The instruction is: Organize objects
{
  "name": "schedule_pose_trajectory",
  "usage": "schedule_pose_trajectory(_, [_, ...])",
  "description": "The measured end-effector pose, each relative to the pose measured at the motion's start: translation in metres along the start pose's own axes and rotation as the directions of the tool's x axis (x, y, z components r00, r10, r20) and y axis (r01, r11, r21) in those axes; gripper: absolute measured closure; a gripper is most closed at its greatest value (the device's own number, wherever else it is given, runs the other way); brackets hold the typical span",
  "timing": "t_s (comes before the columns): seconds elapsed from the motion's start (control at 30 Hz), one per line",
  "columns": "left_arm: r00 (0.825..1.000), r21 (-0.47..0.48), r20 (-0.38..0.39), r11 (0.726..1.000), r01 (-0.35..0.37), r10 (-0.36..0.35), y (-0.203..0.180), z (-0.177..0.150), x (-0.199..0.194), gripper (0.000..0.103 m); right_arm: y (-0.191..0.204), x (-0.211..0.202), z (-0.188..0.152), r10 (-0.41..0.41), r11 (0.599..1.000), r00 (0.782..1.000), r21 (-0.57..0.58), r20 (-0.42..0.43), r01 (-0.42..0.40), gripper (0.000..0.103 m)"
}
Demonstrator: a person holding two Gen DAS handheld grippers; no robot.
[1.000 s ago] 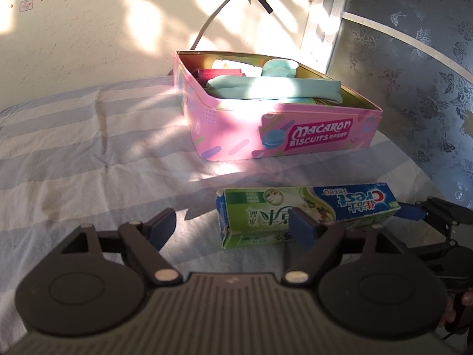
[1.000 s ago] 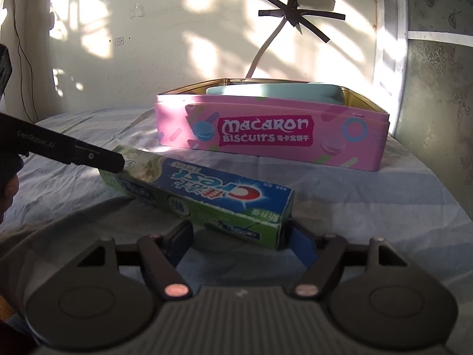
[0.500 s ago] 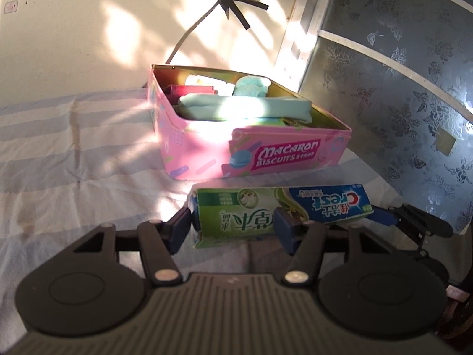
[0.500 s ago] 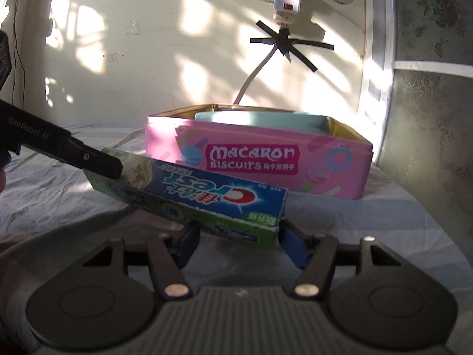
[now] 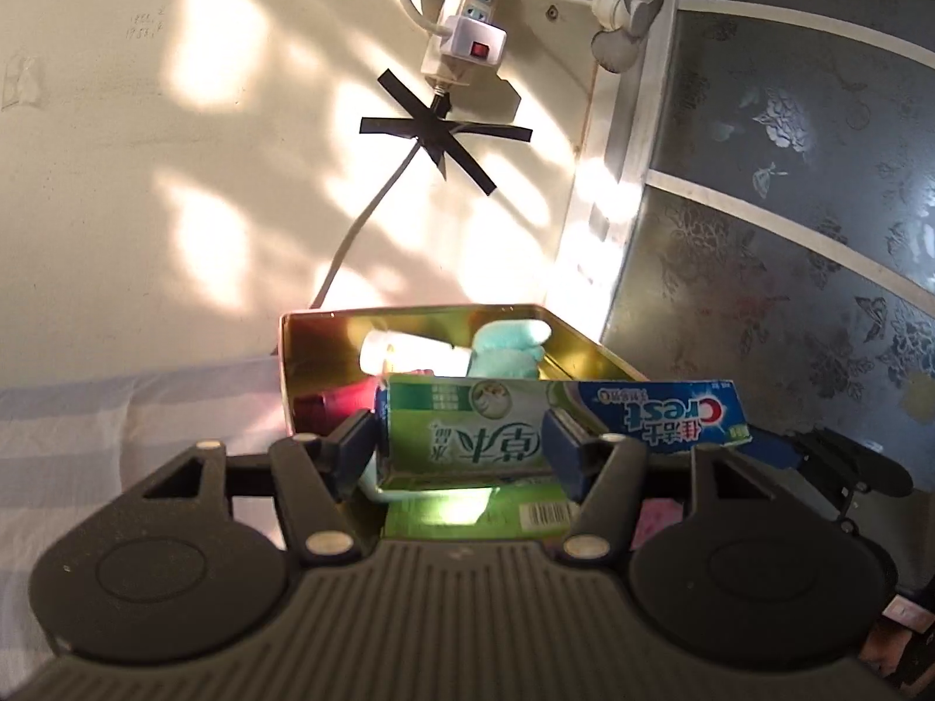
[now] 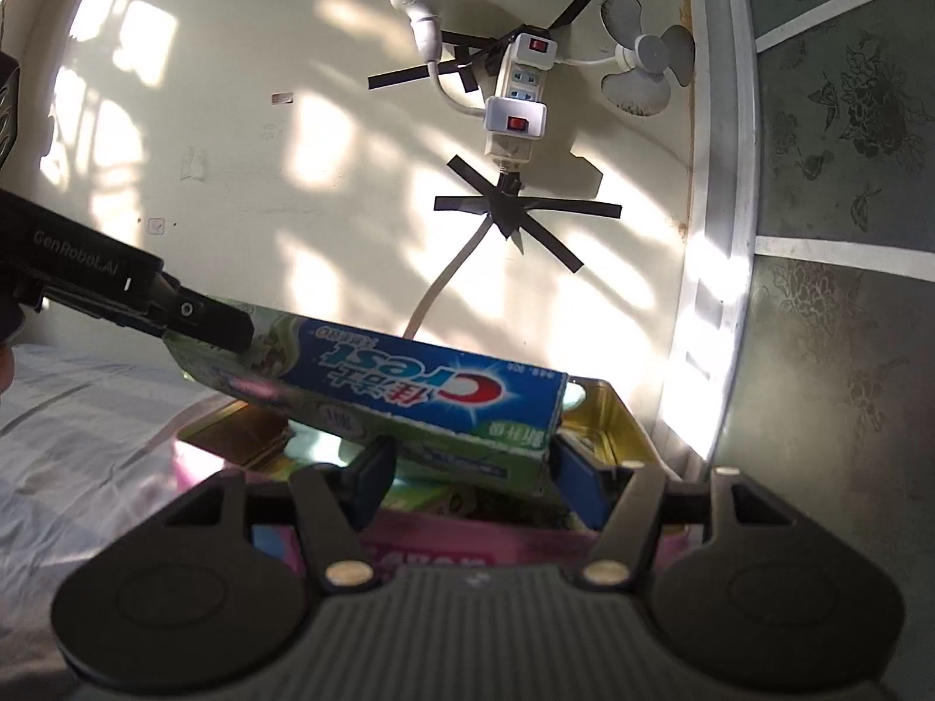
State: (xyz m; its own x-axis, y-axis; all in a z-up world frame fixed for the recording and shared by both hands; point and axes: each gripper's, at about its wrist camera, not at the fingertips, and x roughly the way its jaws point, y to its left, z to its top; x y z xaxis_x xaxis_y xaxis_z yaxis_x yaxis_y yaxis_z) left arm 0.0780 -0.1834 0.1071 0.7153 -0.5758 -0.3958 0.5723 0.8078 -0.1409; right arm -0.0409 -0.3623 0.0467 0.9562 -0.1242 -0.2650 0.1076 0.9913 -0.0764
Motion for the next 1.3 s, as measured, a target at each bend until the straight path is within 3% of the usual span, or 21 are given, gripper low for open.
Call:
schedule_pose_trajectory(0.17, [0.994, -0.009, -0.076, 0.997, -0.083, 0.082, 0.010, 0.009, 0.069, 0.037, -0.015, 0.081, 0.007, -0.064, 0.998, 0.994, -0.018, -0.087, 0.063, 0.040])
schedule_pose_trajectory(0.27, [0.986, -0.008, -0.103, 0.991, -0.136, 0.134, 0.010, 0.001, 0.078, 0.036, -0.019, 0.095, 0.001, -0.084, 0.996, 0.991, 0.021, -0.103, 0.087, 0.038])
schedule_pose_trajectory(0.33, [0.989, 0.011, -0.081, 0.992, -0.126, 0.126, 0.007, -0.003, 0.068, 0.031, -0.020, 0.084, -0.002, -0.069, 0.995, 0.995, 0.068, -0.067, 0.074, 0.033])
schedule_pose_trajectory(0.47, [0.985, 0.095, -0.016, 0.981, -0.169, 0.171, -0.009, -0.013, 0.038, 0.022, -0.016, 0.057, -0.013, -0.073, 0.987, 0.997, 0.145, -0.020, 0.076, 0.033])
schedule_pose_trajectory(0.7, [0.978, 0.110, -0.005, 0.972, -0.206, 0.208, -0.020, -0.041, -0.013, 0.011, -0.004, 0.004, -0.029, -0.080, 0.952, 0.996, 0.299, 0.042, 0.064, 0.032])
schedule_pose_trajectory(0.9, [0.970, 0.038, -0.038, 0.970, -0.238, 0.240, -0.005, -0.071, -0.046, 0.008, 0.008, -0.027, -0.045, -0.084, 0.929, 0.996, 0.364, 0.019, 0.071, 0.031])
schedule_pose_trajectory(1.3, [0.938, 0.023, -0.101, 0.943, -0.332, 0.333, 0.020, -0.119, -0.074, 0.000, 0.047, -0.044, -0.058, -0.032, 0.925, 0.999, 0.377, -0.035, 0.043, 0.027])
